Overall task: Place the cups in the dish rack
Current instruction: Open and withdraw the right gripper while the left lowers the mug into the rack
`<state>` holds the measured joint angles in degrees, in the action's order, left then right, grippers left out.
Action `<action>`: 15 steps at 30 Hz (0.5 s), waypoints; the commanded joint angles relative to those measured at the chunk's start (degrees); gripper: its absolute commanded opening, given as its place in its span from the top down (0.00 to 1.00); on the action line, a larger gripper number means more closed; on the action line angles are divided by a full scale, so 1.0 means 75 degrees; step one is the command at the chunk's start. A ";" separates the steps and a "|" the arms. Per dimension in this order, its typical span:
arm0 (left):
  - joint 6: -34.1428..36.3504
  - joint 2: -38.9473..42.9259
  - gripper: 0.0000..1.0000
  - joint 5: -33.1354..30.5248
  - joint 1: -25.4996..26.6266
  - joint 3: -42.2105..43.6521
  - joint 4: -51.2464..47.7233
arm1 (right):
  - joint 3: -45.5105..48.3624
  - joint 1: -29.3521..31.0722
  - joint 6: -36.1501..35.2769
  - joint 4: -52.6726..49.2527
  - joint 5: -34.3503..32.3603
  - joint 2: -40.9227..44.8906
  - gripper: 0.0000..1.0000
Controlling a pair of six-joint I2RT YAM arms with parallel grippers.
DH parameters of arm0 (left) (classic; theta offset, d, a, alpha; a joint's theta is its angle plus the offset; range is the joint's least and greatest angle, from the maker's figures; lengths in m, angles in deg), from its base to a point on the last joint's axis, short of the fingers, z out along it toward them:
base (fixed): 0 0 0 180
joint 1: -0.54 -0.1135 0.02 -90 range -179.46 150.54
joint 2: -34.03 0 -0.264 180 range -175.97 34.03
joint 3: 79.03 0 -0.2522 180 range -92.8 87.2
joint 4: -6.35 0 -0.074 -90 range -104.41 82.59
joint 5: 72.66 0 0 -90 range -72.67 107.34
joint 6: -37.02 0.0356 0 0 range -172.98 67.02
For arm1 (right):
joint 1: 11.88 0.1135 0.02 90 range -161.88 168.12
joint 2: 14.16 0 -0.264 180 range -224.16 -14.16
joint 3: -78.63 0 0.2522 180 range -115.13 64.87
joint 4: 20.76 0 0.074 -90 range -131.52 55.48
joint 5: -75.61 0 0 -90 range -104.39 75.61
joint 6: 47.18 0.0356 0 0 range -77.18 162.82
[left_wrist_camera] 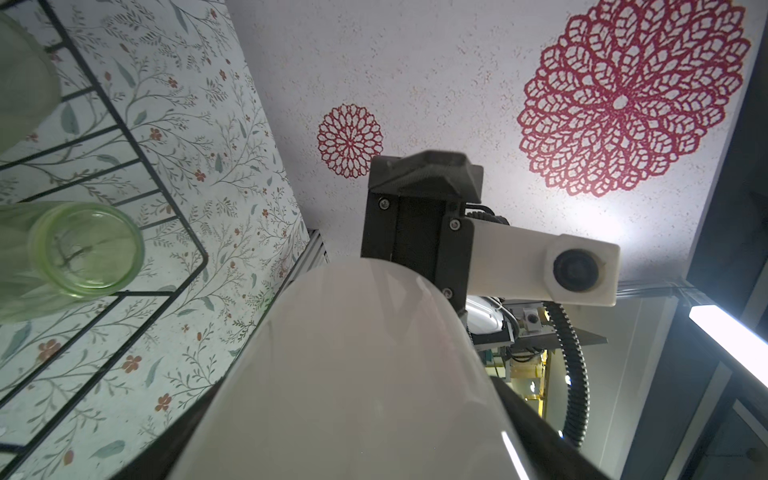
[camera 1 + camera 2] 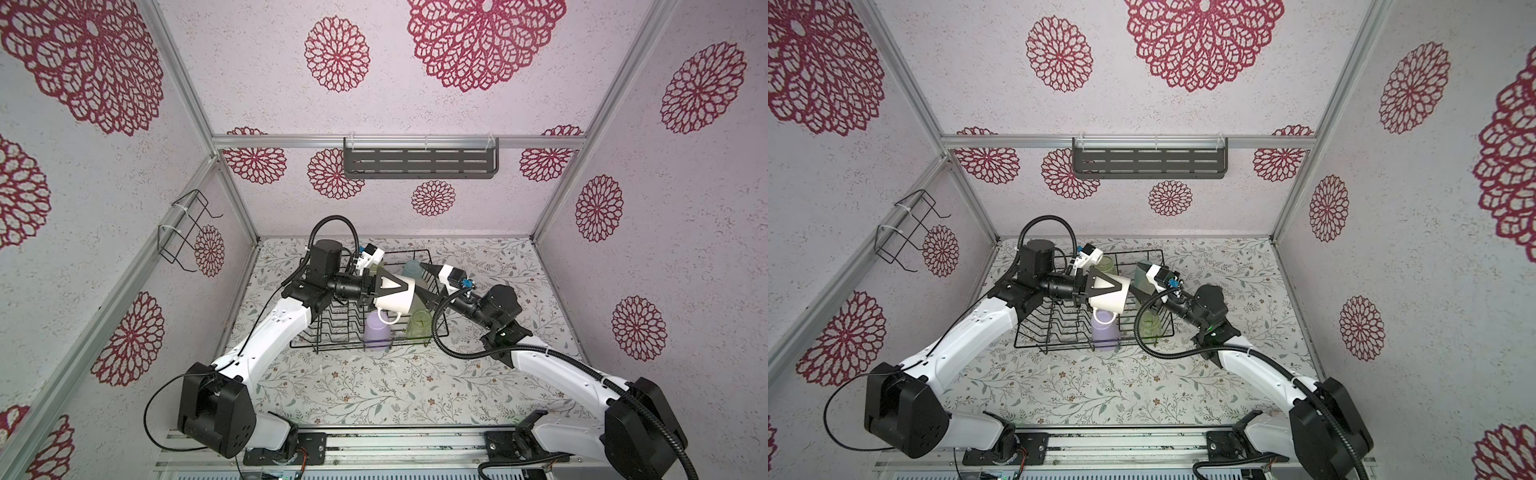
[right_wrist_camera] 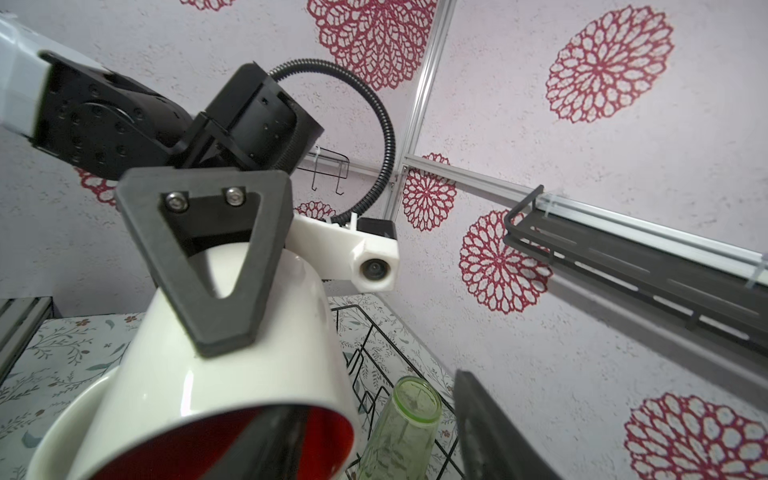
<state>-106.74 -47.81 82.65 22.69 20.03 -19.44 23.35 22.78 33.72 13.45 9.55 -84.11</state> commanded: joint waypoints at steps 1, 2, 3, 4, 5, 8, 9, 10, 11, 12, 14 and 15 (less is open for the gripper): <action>0.0743 -0.0076 0.41 -0.0365 -0.0211 -0.0268 -0.0819 | -0.0023 -0.0028 0.0112 0.0208 -0.0749 0.0541 0.30; 0.1016 -0.0106 0.41 -0.0594 -0.0286 -0.0398 -0.1237 | 0.0051 -0.0027 0.0138 0.0169 -0.0951 0.0643 0.28; 0.1288 -0.0148 0.41 -0.0832 -0.0332 -0.0543 -0.1616 | 0.0142 -0.0030 0.0196 0.0156 -0.1127 0.0740 0.27; 0.1574 -0.0221 0.41 -0.1050 -0.0386 -0.0730 -0.2062 | 0.0266 -0.0027 0.0269 0.0155 -0.1435 0.0875 0.27; 0.1846 -0.0319 0.41 -0.1264 -0.0425 -0.0924 -0.2468 | 0.0411 -0.0027 0.0355 0.0155 -0.1775 0.1029 0.26; 0.2749 -0.0632 0.42 -0.2380 -0.0446 -0.1590 -0.3754 | 0.0839 -0.0027 0.0438 0.0107 -0.2538 0.1441 0.26; 0.3020 -0.0751 0.42 -0.2665 -0.0440 -0.1795 -0.4097 | 0.0940 -0.0034 0.0413 0.0032 -0.2716 0.1568 0.26; 0.3287 -0.0918 0.42 -0.2939 -0.0434 -0.2035 -0.4437 | 0.1035 -0.0038 0.0385 -0.0068 -0.2905 0.1701 0.25; 0.3566 -0.1124 0.42 -0.3185 -0.0434 -0.2307 -0.4850 | 0.1115 -0.0039 0.0394 -0.0194 -0.3088 0.1839 0.25; 0.3871 -0.1313 0.42 -0.3420 -0.0446 -0.2623 -0.5356 | 0.1208 -0.0038 0.0430 -0.0277 -0.3239 0.1958 0.25; 0.4429 -0.1785 0.42 -0.4419 -0.0435 -0.3505 -0.6618 | 0.1432 -0.0044 0.0576 -0.0308 -0.3436 0.2177 0.25; 0.4519 -0.1920 0.43 -0.4819 -0.0434 -0.3765 -0.6872 | 0.1516 -0.0039 0.0600 -0.0302 -0.3474 0.2251 0.25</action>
<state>-81.71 -60.60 56.56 19.61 -2.42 -59.15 33.71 22.75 35.90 10.74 -11.36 -69.44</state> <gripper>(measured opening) 0.893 0.747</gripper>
